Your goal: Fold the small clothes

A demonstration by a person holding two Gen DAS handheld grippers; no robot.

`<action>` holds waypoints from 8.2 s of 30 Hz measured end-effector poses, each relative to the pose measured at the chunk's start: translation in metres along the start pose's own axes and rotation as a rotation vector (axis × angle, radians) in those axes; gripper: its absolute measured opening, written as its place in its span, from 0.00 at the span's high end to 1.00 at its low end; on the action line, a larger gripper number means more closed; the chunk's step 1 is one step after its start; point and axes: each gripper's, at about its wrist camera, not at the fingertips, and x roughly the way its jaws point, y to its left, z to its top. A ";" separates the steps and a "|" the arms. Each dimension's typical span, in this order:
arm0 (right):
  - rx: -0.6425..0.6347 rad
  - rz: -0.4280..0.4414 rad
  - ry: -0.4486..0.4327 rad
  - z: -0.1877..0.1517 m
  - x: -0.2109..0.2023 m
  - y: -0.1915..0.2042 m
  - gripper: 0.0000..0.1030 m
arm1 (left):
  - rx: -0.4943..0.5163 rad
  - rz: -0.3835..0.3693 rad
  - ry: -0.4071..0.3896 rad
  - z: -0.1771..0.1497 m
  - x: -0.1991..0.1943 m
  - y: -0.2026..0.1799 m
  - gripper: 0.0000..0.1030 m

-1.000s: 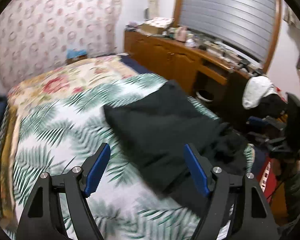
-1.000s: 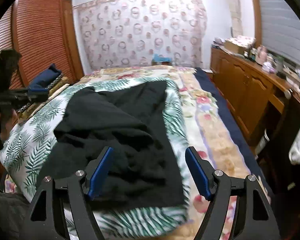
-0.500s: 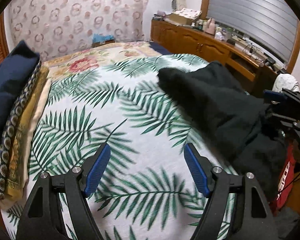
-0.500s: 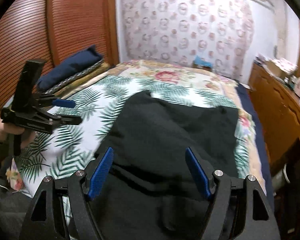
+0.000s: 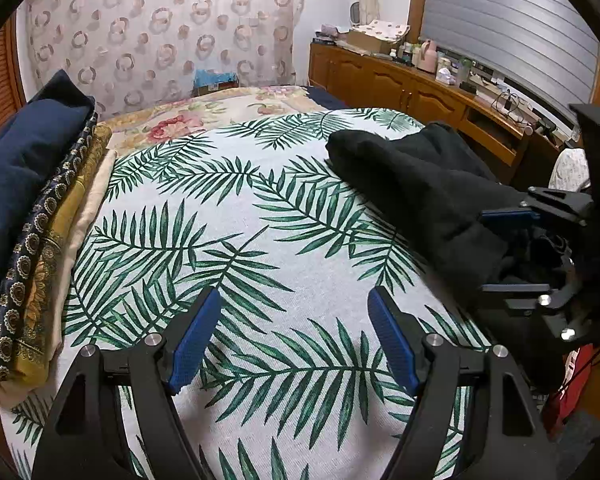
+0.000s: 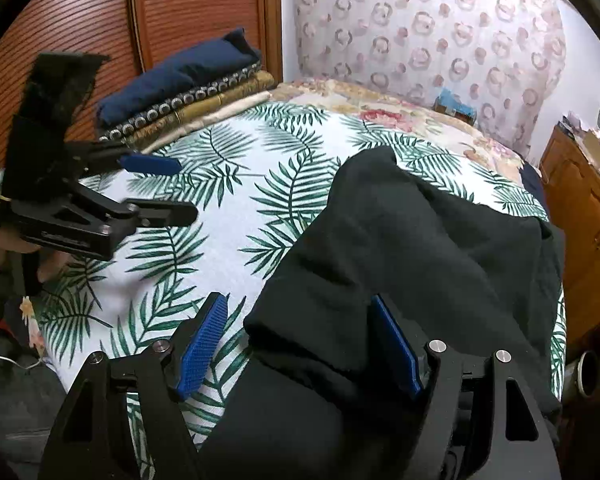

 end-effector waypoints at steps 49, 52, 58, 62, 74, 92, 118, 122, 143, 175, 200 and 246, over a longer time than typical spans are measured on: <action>0.167 -0.129 0.052 -0.021 -0.086 -0.075 0.63 | 0.104 -0.131 0.011 0.001 0.014 -0.080 0.26; 0.169 -0.092 0.074 -0.035 -0.075 -0.064 0.63 | 0.117 -0.137 0.038 -0.002 0.022 -0.087 0.26; 0.199 -0.050 0.058 -0.047 -0.082 -0.069 0.92 | 0.120 -0.152 0.050 -0.007 0.022 -0.096 0.26; 0.225 -0.039 0.005 -0.065 -0.103 -0.074 0.93 | 0.118 -0.169 0.038 -0.008 0.015 -0.101 0.26; 0.357 -0.229 0.026 -0.136 -0.163 -0.099 0.94 | 0.171 -0.243 0.052 -0.019 0.008 -0.136 0.26; 0.333 -0.234 -0.046 -0.120 -0.123 -0.071 0.67 | 0.175 -0.354 0.104 -0.042 -0.004 -0.160 0.30; 0.074 -0.149 -0.017 -0.124 -0.119 -0.028 0.40 | 0.121 -0.450 -0.094 0.024 -0.049 -0.159 0.90; 0.037 -0.229 0.018 -0.125 -0.111 -0.035 0.40 | 0.110 -0.451 -0.104 0.028 -0.049 -0.157 0.90; -0.002 -0.289 0.011 -0.125 -0.087 -0.027 0.28 | 0.073 -0.434 -0.136 0.050 -0.044 -0.148 0.90; 0.006 -0.212 -0.106 0.054 -0.029 -0.161 0.88 | -0.083 -0.277 -0.179 0.098 0.003 -0.052 0.25; 0.322 -0.176 -0.094 0.006 -0.094 -0.225 0.46 | -0.056 -0.208 -0.005 0.098 0.075 -0.047 0.24; 0.366 -0.233 -0.207 0.036 -0.121 -0.303 0.45 | -0.153 -0.284 0.116 0.107 0.125 -0.046 0.39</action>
